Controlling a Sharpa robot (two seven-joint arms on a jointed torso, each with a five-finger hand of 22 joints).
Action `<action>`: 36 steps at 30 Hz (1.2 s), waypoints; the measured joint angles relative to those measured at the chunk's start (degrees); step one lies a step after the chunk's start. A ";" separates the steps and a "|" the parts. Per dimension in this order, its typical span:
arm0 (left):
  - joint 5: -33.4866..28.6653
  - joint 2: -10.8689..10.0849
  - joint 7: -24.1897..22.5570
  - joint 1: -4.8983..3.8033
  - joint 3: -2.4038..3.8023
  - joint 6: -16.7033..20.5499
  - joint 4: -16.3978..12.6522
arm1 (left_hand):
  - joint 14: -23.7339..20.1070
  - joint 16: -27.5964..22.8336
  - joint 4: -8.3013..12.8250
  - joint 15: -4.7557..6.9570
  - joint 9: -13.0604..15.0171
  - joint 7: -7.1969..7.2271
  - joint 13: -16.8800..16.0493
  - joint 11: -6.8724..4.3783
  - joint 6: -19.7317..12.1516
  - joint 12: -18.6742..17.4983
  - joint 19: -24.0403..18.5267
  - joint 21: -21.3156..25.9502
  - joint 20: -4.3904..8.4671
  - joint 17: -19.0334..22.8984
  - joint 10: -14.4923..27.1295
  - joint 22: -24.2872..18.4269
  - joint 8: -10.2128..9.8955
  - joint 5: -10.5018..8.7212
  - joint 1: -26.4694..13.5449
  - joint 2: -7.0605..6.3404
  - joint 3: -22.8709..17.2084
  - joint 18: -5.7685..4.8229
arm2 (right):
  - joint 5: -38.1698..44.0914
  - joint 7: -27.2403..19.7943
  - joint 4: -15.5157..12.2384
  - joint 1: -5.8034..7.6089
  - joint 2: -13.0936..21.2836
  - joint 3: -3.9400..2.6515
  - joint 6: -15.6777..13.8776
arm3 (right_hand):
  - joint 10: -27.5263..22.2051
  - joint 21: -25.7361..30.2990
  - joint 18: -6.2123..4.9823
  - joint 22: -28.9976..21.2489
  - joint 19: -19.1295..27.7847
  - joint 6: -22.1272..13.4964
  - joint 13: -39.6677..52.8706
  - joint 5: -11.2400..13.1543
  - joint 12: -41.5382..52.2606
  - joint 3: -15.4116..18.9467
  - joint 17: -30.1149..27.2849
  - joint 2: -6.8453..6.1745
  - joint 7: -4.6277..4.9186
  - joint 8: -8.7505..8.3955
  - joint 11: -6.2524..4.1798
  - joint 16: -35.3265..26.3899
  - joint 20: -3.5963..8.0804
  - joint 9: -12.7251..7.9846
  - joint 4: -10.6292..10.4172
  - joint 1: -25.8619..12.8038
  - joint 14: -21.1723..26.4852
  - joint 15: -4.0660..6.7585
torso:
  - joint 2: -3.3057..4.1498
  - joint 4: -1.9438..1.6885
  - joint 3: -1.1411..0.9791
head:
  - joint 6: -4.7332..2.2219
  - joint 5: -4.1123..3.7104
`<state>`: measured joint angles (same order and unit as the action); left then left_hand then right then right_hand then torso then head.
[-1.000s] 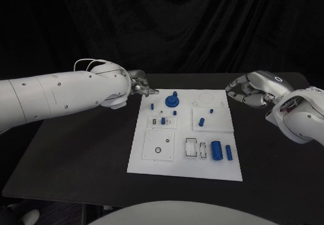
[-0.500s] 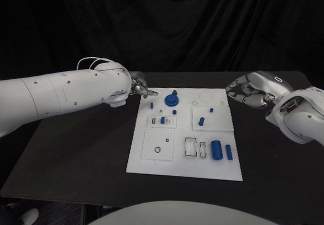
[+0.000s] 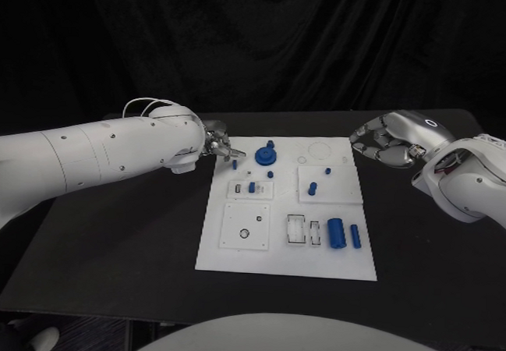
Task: Assemble the parts on the task board
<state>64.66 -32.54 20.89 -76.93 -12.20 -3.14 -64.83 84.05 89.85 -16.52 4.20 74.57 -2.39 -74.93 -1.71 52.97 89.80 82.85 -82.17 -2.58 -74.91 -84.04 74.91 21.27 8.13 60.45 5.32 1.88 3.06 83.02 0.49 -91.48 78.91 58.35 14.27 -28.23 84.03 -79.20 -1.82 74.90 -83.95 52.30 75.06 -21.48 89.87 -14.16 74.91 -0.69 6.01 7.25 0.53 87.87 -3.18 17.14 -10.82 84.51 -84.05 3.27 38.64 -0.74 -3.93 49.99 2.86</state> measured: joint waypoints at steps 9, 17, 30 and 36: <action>0.02 0.18 -0.46 0.56 0.00 -0.60 0.41 | 0.00 0.00 0.16 0.00 -0.87 -0.17 0.00 0.00 0.58 0.00 0.00 0.20 0.00 0.00 0.00 0.00 -1.25 1.69 1.01 0.40 0.16 0.00 | 0.00 -0.01 0.05 -0.03 0.01 0.00 0.06 | 0.00 0.00 0.00 0.00 0.00 0.00 0.00 0.00 0.00 0.00 0.00 0.00 0.00 0.00 0.00 0.00 0.00 0.00 0.00 0.00 0.00 0.00 | -0.02 -0.02 -0.01 | 0.00 -0.53; 0.03 0.28 -0.79 0.82 0.01 -0.77 0.42 | 0.00 0.00 0.16 0.00 -1.48 -0.17 0.00 0.20 0.99 0.00 0.00 0.54 0.00 0.00 0.21 0.00 -2.43 4.01 2.56 0.44 0.16 0.00 | 0.00 -0.03 0.09 -0.07 -0.11 0.00 0.15 | 0.00 0.00 0.00 0.00 0.00 0.00 0.00 0.00 0.00 0.00 0.00 0.00 0.00 0.00 0.00 0.00 0.00 0.00 0.00 0.00 0.00 0.00 | -0.01 -0.03 0.03 | 0.00 -0.31; 0.05 0.28 -1.05 0.95 0.00 -0.87 0.59 | 0.00 0.00 0.18 0.00 -2.06 0.03 0.00 0.20 1.19 0.00 0.00 0.54 0.00 0.00 0.21 0.00 -3.70 7.35 4.53 0.59 0.14 0.00 | 0.00 -0.02 0.14 -0.13 -0.12 0.00 0.38 | 0.00 0.00 0.00 0.00 0.00 0.00 0.00 0.00 0.00 -0.16 0.00 0.00 0.00 0.00 0.00 0.00 0.00 -0.07 0.17 0.00 0.00 0.00 | 0.02 -0.10 0.03 | 0.00 -0.10; 0.06 0.30 -1.24 1.03 0.00 -0.84 0.56 | -0.21 0.00 0.24 -0.21 -2.64 0.03 0.00 0.20 1.19 0.00 0.00 0.54 0.00 0.00 0.20 0.00 -5.27 11.04 6.05 0.30 -0.77 0.00 | 0.00 -0.02 0.15 -0.13 -0.14 0.00 0.45 | 0.00 0.00 0.00 0.00 0.00 0.00 0.00 0.00 0.00 -0.16 0.00 0.00 0.00 0.00 0.00 0.00 0.00 -0.06 0.17 0.00 0.00 0.00 | 0.01 -0.06 0.04 | 0.00 -0.17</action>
<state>64.71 -32.24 19.65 -75.90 -12.20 -3.97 -64.27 83.84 89.85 -16.29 3.99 71.94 -2.36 -74.93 -1.52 54.16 89.80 82.85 -81.63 -2.58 -74.91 -83.84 74.91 16.01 19.18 66.49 5.62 1.12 3.06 83.02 0.47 -91.32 78.78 58.21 14.27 -27.78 84.03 -79.20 -1.82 74.90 -83.95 52.29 75.06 -21.48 89.87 -14.32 74.91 -0.69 6.01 7.26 0.53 87.87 -3.18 17.08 -10.66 84.51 -84.05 3.27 38.66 -0.80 -3.89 49.99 2.69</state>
